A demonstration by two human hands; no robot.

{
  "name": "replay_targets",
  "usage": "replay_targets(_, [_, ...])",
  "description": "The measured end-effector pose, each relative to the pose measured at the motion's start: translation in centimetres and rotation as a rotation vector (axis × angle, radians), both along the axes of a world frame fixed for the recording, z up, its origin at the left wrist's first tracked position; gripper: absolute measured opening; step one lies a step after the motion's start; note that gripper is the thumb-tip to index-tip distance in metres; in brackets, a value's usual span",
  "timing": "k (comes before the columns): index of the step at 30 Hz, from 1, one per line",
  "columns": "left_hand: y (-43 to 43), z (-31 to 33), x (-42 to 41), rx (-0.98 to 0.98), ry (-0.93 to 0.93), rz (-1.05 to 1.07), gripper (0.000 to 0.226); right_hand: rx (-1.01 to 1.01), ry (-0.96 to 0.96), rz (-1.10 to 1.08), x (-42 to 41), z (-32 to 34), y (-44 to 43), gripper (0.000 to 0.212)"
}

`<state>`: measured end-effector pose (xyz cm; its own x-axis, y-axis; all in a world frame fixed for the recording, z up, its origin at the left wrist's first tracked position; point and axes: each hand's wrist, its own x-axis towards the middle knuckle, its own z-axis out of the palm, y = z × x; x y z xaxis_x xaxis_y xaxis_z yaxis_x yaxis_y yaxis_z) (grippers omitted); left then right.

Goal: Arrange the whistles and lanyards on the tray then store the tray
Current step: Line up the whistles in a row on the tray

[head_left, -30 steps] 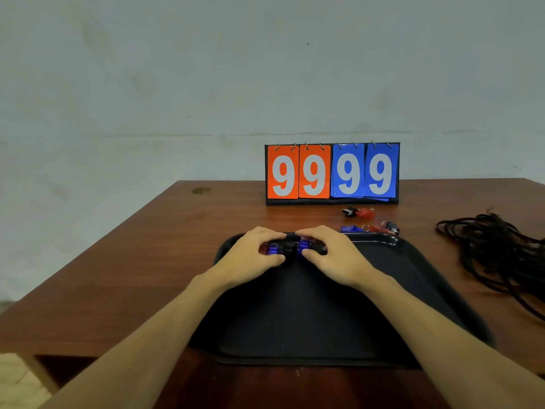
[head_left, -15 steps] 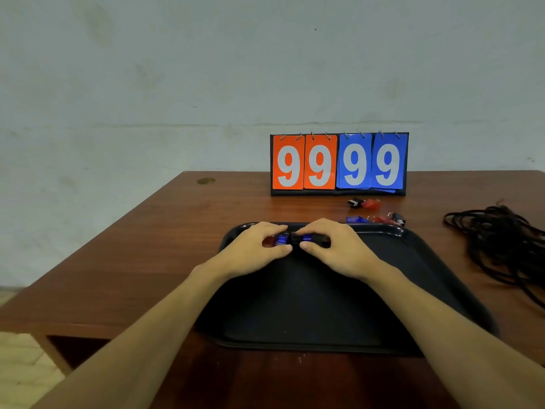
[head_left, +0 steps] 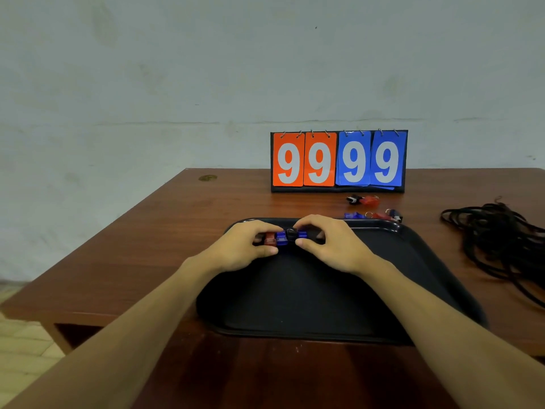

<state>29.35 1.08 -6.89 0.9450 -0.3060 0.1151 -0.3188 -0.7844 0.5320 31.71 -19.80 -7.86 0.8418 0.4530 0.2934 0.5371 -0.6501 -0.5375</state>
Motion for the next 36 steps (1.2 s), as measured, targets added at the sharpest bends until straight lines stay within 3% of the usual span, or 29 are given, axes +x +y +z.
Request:
replay_targets(9, [-0.2,0.4,-0.2,-0.031,0.055,0.005,0.061,0.061,0.06,-0.028,-0.4,0.1,-0.1,0.043])
replay_targets(12, [-0.4,1.2,-0.2,-0.043,0.08,0.018,0.065,0.207,0.071,-0.102,-0.3,0.3,-0.5,0.037])
replay_targets(16, [-2.3,3.2,0.6,-0.016,0.039,0.047,0.054,0.307,-0.003,-0.27,0.7,1.8,-2.1,0.028])
replay_targets(21, [-6.4,4.6,2.5,0.011,0.013,-0.026,0.043,0.231,0.013,-0.35,3.1,3.5,-7.6,0.02])
replay_targets(25, [-9.6,4.5,4.8,0.221,0.034,-0.173,0.053,0.225,-0.062,-0.418,4.3,2.6,-11.4,0.016])
replay_targets(31, [-15.1,4.4,9.2,0.37,-0.071,-0.167,0.044,-0.011,-0.095,-0.467,6.4,0.6,-12.9,0.027])
replay_targets(36, [-17.9,3.8,11.5,0.437,0.09,-0.225,0.034,-0.077,-0.013,-0.473,7.6,0.1,-14.0,0.025])
